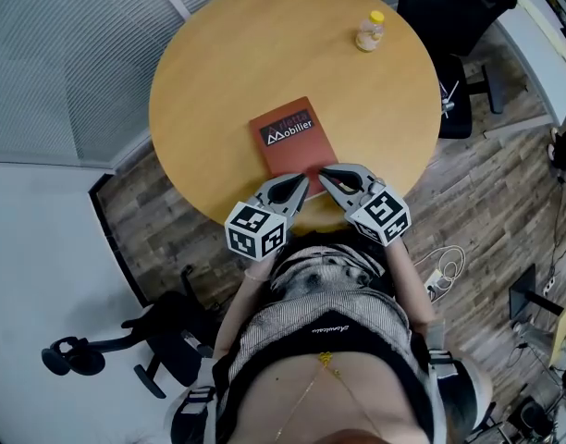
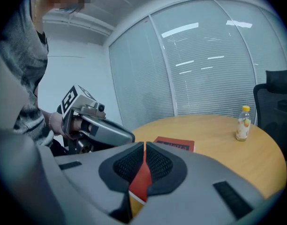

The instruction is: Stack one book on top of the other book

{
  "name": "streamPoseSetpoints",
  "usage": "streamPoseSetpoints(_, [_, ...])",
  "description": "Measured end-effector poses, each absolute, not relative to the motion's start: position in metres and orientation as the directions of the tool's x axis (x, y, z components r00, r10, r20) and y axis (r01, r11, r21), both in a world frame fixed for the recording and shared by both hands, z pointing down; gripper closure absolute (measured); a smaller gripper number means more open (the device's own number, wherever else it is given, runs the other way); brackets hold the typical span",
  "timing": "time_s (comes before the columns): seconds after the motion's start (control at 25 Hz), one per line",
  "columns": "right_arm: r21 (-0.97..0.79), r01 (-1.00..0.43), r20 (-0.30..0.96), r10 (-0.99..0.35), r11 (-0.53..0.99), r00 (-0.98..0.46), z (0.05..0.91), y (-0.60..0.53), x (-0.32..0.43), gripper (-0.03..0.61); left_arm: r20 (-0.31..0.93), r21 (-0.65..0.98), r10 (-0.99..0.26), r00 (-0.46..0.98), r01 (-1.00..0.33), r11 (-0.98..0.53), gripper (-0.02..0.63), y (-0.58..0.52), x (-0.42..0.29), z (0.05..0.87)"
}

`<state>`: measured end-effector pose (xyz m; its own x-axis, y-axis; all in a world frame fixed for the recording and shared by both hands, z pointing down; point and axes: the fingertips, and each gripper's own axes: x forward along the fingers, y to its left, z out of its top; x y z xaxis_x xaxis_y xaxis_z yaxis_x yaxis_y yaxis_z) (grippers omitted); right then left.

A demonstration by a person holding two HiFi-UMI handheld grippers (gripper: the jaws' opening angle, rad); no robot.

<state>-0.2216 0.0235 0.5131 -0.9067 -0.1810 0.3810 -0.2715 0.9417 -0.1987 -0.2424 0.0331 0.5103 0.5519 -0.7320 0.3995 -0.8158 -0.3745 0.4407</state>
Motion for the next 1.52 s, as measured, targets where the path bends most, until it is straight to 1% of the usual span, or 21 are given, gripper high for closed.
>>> streamPoseSetpoints(0.24, [-0.154,-0.260,0.287,-0.209,0.953,-0.935,0.472,0.021,-0.234,0.546,0.336,0.417,-0.780,0.528,-0.826,-0.380,0.594,0.030,-0.250,0.477])
streamPoseSetpoints(0.52, [-0.094,-0.271,0.163,-0.254,0.958,-0.953,0.421,0.015,-0.239,0.546,0.239,0.346,-0.840,0.487,-0.851,-0.395,0.594,0.026,-0.257,0.426])
streamPoseSetpoints(0.68, [-0.045,-0.274,0.087,-0.269,0.961,-0.959,0.396,0.015,-0.242,0.546,0.214,0.292,-0.848,0.485,-0.860,-0.419,0.594,0.027,-0.257,0.406])
streamPoseSetpoints(0.96, [-0.027,-0.272,0.068,-0.270,0.962,-0.960,0.381,0.018,-0.243,0.546,0.179,0.208,-0.865,0.469,-0.877,-0.433,0.594,0.025,-0.257,0.388])
streamPoseSetpoints(1.52, [-0.016,-0.267,0.057,-0.266,0.963,-0.962,0.373,0.021,-0.241,0.552,0.206,0.171,-0.859,0.469,-0.882,-0.440,0.594,0.029,-0.253,0.392])
